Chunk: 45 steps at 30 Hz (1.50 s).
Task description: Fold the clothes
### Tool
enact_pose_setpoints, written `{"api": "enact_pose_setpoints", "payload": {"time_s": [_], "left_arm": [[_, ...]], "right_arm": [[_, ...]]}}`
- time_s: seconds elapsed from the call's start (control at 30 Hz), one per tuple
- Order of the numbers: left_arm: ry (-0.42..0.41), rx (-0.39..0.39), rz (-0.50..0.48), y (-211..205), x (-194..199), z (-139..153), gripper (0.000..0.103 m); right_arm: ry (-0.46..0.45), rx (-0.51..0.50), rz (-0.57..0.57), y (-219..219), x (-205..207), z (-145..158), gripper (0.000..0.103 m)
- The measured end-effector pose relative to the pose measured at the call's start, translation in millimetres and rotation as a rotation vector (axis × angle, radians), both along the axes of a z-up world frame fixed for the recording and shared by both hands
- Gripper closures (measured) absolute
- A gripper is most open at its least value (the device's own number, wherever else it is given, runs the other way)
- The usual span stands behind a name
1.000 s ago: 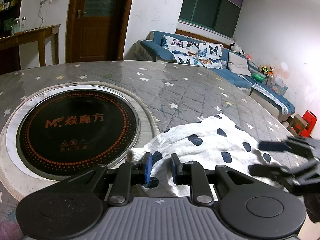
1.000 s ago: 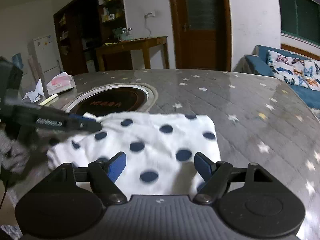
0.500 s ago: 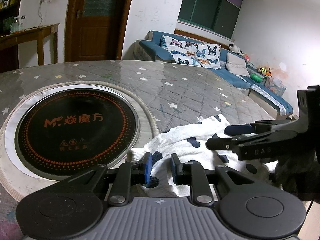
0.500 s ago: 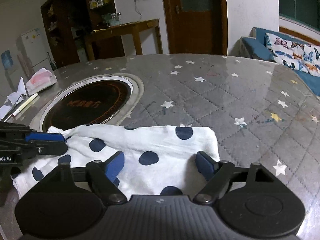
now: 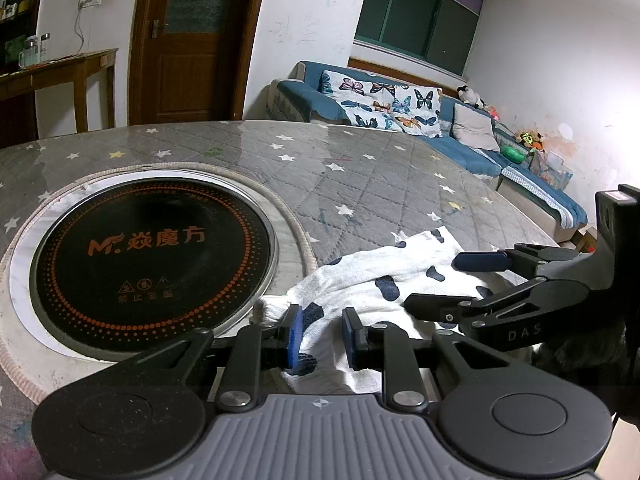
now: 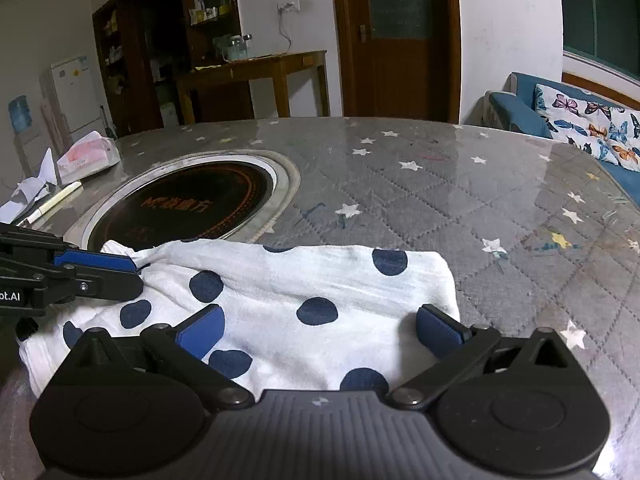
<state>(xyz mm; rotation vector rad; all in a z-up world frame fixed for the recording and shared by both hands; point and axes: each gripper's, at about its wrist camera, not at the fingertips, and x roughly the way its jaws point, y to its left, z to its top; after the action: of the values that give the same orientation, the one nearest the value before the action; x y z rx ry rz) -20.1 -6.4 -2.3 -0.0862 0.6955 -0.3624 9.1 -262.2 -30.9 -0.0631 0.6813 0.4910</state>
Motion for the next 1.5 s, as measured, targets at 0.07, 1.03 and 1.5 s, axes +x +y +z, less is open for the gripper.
{"api": "enact_pose_setpoints", "payload": {"time_s": [0.07,1.03,1.5], "left_arm": [[-0.001,0.000,-0.001,-1,0,0,0.076],[-0.059,0.049,0.020,2,-23,12,0.062],[0.003,-0.010,0.092,29,-48,-2,0.053]], "right_arm": [[-0.006,-0.001,-0.001,0,-1,-1,0.000],[-0.044,-0.051,0.064,13,-74,2,0.000],[-0.063,-0.038,0.040,3,-99,3,0.000]]}}
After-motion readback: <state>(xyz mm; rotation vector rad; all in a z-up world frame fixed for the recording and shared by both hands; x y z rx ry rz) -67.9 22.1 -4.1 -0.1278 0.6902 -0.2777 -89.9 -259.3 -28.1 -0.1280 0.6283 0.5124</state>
